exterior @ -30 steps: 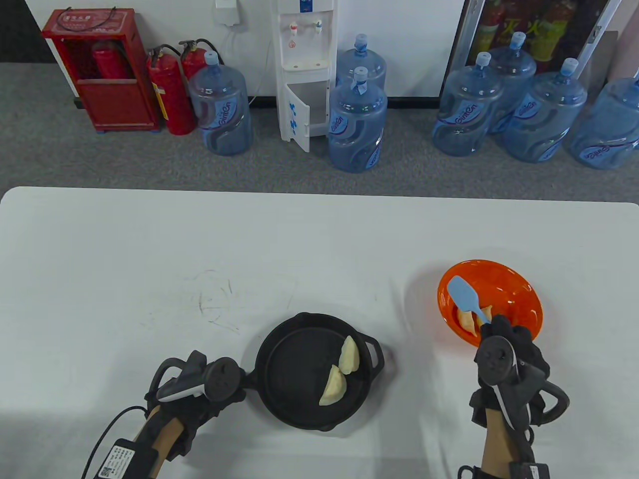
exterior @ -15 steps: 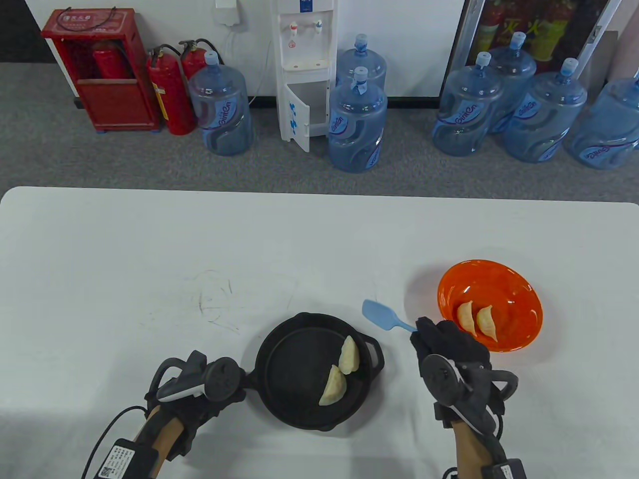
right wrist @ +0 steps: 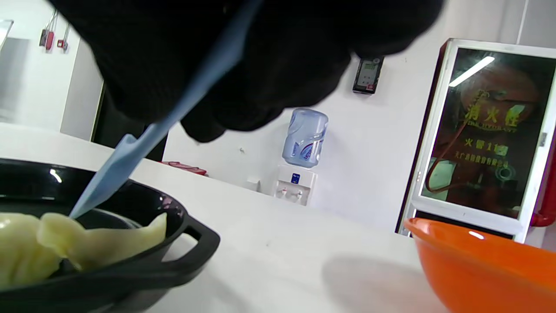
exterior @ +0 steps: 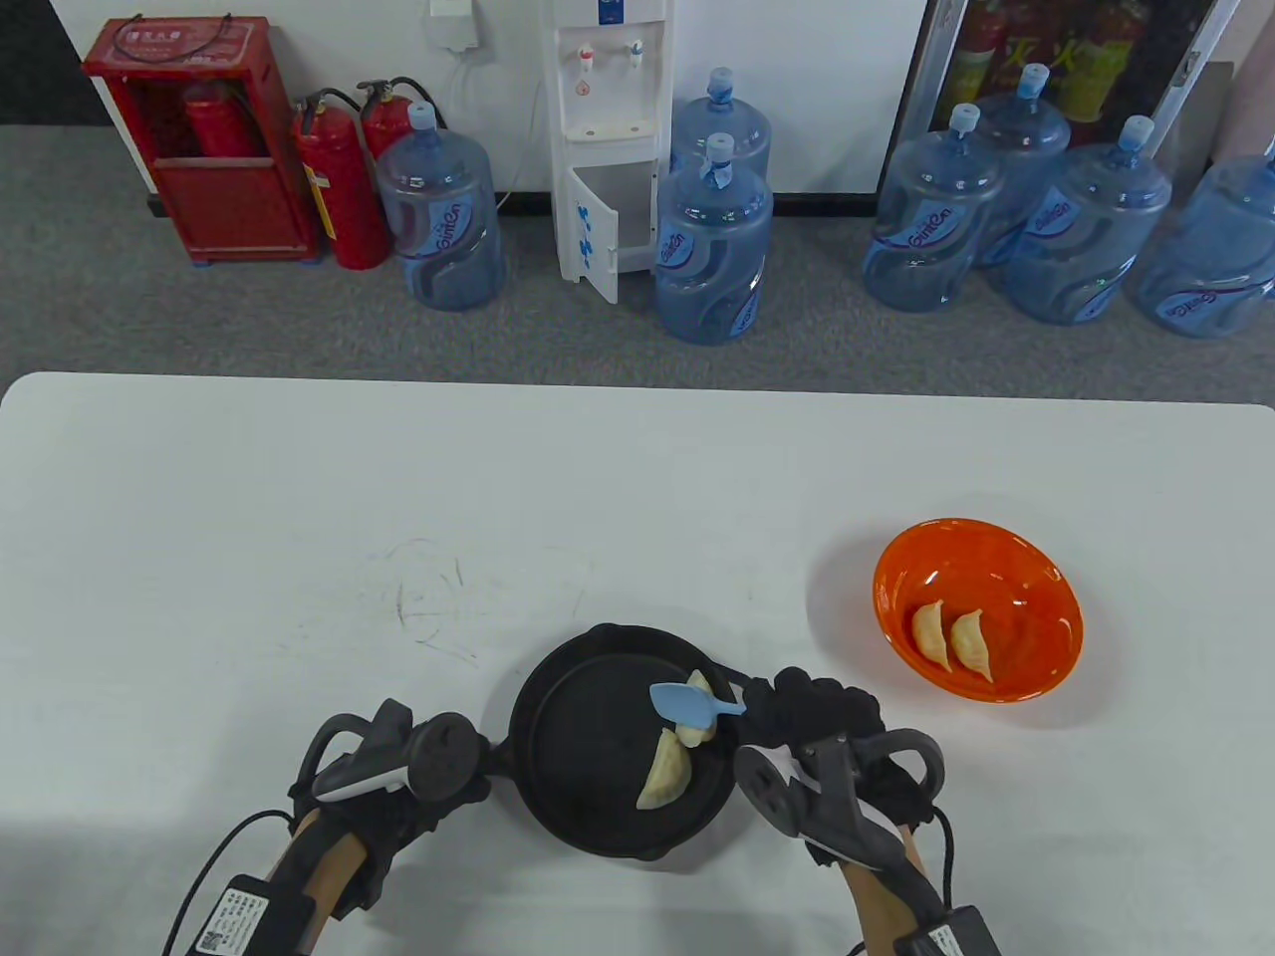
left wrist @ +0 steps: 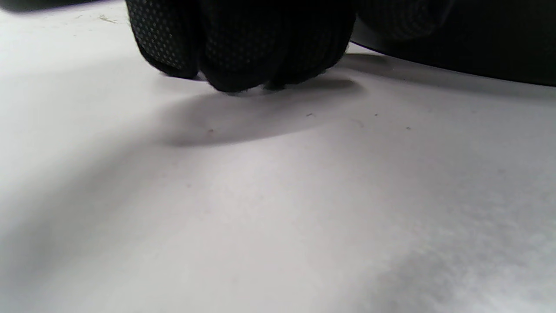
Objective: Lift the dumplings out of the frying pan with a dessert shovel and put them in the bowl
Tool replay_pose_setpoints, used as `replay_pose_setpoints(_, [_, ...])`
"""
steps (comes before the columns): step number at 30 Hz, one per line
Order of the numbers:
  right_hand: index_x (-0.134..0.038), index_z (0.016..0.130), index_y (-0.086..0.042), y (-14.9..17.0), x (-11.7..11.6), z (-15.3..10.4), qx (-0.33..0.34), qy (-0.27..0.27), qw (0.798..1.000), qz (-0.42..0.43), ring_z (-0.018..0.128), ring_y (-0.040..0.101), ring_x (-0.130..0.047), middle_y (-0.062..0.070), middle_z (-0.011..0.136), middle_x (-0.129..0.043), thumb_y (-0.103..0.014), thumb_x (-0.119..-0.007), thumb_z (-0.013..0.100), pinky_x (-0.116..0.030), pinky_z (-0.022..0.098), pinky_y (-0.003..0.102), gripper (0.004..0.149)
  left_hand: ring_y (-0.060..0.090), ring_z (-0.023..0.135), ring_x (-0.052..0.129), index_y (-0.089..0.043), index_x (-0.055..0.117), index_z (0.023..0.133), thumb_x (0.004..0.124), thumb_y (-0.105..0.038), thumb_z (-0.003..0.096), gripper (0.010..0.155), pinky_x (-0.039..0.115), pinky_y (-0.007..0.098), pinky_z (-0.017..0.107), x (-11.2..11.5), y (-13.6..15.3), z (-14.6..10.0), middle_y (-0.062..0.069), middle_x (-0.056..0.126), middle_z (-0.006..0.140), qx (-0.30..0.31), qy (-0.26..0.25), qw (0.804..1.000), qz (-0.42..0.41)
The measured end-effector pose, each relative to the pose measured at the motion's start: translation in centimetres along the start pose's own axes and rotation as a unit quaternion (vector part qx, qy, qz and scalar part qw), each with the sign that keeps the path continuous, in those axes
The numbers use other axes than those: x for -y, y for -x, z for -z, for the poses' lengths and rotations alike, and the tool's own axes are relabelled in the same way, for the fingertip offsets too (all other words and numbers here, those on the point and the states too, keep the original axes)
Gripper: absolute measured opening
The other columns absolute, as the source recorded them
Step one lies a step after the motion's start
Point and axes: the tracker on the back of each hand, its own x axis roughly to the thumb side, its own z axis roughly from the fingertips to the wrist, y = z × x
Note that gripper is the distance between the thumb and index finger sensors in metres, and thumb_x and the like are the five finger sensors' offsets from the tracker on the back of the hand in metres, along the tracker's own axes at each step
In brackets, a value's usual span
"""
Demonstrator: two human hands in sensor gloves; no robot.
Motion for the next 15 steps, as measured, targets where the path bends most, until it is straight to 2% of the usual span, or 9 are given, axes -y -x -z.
replay_pose_setpoints(11, [-0.094,0.087,-0.032,-1.0,-0.2,0.0,0.014,-0.008,0.999,-0.037,0.039,0.016,-0.096,0.000,0.074,-0.098,-0.050,-0.086,0.054,-0.083,0.032,0.037,0.039,0.013,0.058,0.094,-0.026,0.065,0.098,0.065,-0.050,0.0502,0.054,0.074,0.048,0.071,0.0,0.0,0.0,-0.009,0.084,0.076,0.000,0.000,1.000,0.000])
replay_pose_setpoints(15, [-0.093,0.087,-0.032,-1.3,-0.4,0.1,0.026,-0.012,0.999,-0.017,0.040,0.015,-0.096,0.000,0.074,-0.098,-0.050,-0.086,0.054,-0.083,0.032,0.037,0.039,0.013,0.058,0.094,-0.026,0.065,0.098,0.065,-0.050,0.0502,0.054,0.074,0.048,0.071,0.0,0.0,0.0,-0.009,0.084,0.076,0.000,0.000,1.000,0.000])
